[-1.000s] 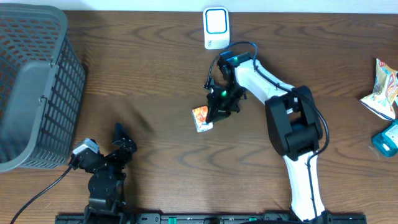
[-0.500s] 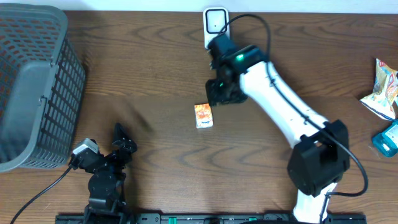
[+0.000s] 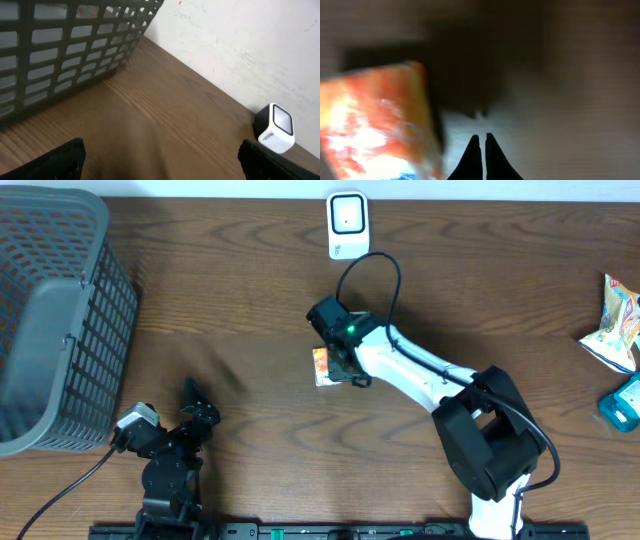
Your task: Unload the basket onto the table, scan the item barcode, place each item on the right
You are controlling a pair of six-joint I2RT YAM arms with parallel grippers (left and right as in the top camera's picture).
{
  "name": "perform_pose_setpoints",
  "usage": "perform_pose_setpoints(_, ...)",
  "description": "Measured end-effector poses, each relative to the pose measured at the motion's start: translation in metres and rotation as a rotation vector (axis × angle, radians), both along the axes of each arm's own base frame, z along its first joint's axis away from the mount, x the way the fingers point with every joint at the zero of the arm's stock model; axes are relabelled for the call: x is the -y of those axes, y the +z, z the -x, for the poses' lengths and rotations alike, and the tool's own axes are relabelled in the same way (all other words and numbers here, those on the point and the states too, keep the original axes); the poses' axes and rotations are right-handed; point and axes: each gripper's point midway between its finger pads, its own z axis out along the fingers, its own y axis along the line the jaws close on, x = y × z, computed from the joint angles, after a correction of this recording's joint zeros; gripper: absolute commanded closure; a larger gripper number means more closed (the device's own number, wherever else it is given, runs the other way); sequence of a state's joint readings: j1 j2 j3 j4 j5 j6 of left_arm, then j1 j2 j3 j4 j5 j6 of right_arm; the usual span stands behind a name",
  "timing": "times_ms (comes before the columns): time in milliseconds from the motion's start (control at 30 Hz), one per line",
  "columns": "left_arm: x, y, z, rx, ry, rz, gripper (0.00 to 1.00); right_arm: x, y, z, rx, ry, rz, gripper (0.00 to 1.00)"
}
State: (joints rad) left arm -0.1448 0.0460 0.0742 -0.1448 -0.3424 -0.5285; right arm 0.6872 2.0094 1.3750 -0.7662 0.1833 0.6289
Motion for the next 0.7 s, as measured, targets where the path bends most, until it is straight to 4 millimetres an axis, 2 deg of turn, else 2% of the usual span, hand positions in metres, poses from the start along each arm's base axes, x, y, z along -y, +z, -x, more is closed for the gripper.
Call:
perform_pose_setpoints(167, 0.0, 0.0, 0.0, 0.0, 0.0, 0.0, 0.02, -0.031, -0.006, 0.002, 0.061, 0.06, -0.068, 0.99)
perform_pose_setpoints(267, 0.0, 0.0, 0.0, 0.0, 0.0, 0.0, 0.02, -0.063, -0.006, 0.002, 0.087, 0.129, -0.163, 0.99)
perform_pose_setpoints(300, 0.0, 0.0, 0.0, 0.0, 0.0, 0.0, 0.02, -0.08, -0.003, 0.003, 0.091, 0.172, -0.226, 0.96)
perform_pose_setpoints(400, 0.0, 0.0, 0.0, 0.0, 0.001, 0.0, 0.02, -0.12, 0.009, 0.008, 0.102, 0.285, -0.374, 0.97)
perform_pose_setpoints(467, 0.0, 0.0, 0.0, 0.0, 0.0, 0.0, 0.02, -0.134, 0.013, 0.014, 0.097, 0.334, -0.425, 0.95)
perform_pose_setpoints(500, 0.0, 0.0, 0.0, 0.0, 0.0, 0.0, 0.02, -0.138, 0.014, 0.018, 0.086, 0.351, -0.44, 0.88)
perform_pose_setpoints(567, 0.0, 0.0, 0.0, 0.0, 0.0, 0.0, 0.02, -0.141, 0.015, 0.022, 0.071, 0.371, -0.455, 0.49)
perform_pose_setpoints(600, 0.0, 0.0, 0.0, 0.0, 0.0, 0.0, 0.02, -0.142, 0.017, 0.022, 0.07, 0.381, -0.46, 0.33)
perform_pose_setpoints(633, 0.0, 0.0, 0.0, 0.0, 0.0, 0.0, 0.02, -0.144, 0.018, 0.021, 0.072, 0.385, -0.467, 0.27)
perform_pose_setpoints(700, 0.0, 0.0, 0.0, 0.0, 0.0, 0.0, 0.02, -0.146, 0.024, 0.016, 0.087, 0.392, -0.482, 0.27)
